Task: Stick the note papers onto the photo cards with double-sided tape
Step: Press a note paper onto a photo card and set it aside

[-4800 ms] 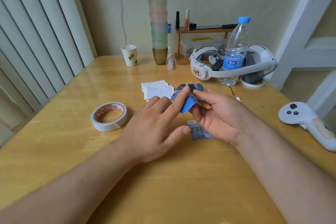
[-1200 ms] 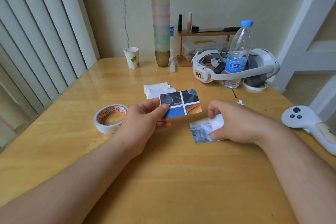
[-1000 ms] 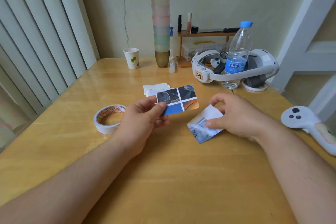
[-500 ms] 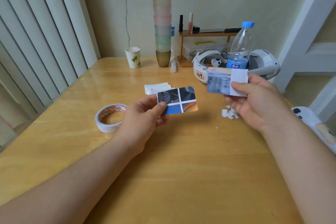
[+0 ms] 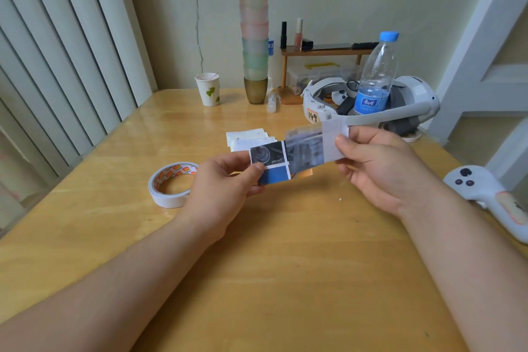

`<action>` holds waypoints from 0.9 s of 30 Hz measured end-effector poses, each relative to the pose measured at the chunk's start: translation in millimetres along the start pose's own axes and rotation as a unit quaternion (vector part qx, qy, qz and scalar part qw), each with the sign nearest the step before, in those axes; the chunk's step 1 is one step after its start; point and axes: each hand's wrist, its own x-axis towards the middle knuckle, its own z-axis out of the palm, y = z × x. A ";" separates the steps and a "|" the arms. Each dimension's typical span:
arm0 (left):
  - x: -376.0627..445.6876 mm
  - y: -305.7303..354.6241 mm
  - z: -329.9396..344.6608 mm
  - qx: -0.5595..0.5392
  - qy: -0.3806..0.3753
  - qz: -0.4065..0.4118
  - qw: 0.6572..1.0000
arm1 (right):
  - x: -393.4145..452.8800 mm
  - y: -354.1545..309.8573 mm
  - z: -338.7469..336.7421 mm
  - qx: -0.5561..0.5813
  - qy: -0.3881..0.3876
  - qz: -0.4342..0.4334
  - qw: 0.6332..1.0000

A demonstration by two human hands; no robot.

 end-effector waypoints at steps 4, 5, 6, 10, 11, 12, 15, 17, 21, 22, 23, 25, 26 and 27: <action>-0.5 0.7 0.1 0.000 -0.001 0.002 1.000 | -0.8 -1.5 0.7 0.044 -0.006 -0.012 0.999; -0.3 0.4 -0.1 -0.003 -0.001 -0.001 1.000 | -0.6 -1.6 0.7 0.048 -0.005 -0.011 0.999; -0.1 0.1 -0.5 -0.008 0.000 -0.005 1.000 | -0.3 -1.1 0.6 0.049 -0.005 -0.007 0.999; 1.1 -1.2 -0.9 -0.018 -0.003 -0.014 1.000 | -1.7 1.1 0.4 0.028 -0.031 0.024 0.999; 1.0 -1.2 -0.7 -0.021 -0.002 -0.015 1.000 | -2.8 1.0 0.5 0.022 -0.040 0.031 0.998; 0.5 -0.6 -0.8 -0.025 -0.001 -0.016 1.000 | -4.0 0.9 0.1 0.013 -0.047 0.037 0.998; 0.7 -0.5 -1.5 -0.026 -0.004 -0.015 1.000 | -6.7 1.7 -0.8 -0.084 -0.058 0.010 0.995; 0.6 -0.5 -1.8 -0.024 -0.014 -0.009 1.000 | -8.0 3.7 -0.8 -0.191 -0.067 -0.037 0.979; -0.8 1.8 -0.4 -0.032 -0.022 -0.005 0.999 | -7.7 9.8 2.1 -0.241 -0.076 -0.074 0.965; -1.2 2.1 -0.2 -0.031 -0.019 -0.004 0.999 | -7.2 11.3 2.8 -0.246 -0.069 -0.080 0.963; -1.3 2.1 0.1 -0.030 -0.018 -0.002 0.999 | -6.5 12.8 3.7 -0.250 -0.063 -0.085 0.962; -1.9 2.1 0.1 -0.022 -0.021 0.004 1.000 | -4.4 15.9 4.8 -0.259 -0.048 -0.098 0.960; -2.7 2.6 0.2 -0.019 -0.024 0.008 1.000 | -3.2 17.4 4.9 -0.258 -0.038 -0.101 0.960; -3.5 3.2 0.4 -0.016 -0.026 0.011 0.999 | -2.5 18.5 5.2 -0.251 -0.029 -0.098 0.963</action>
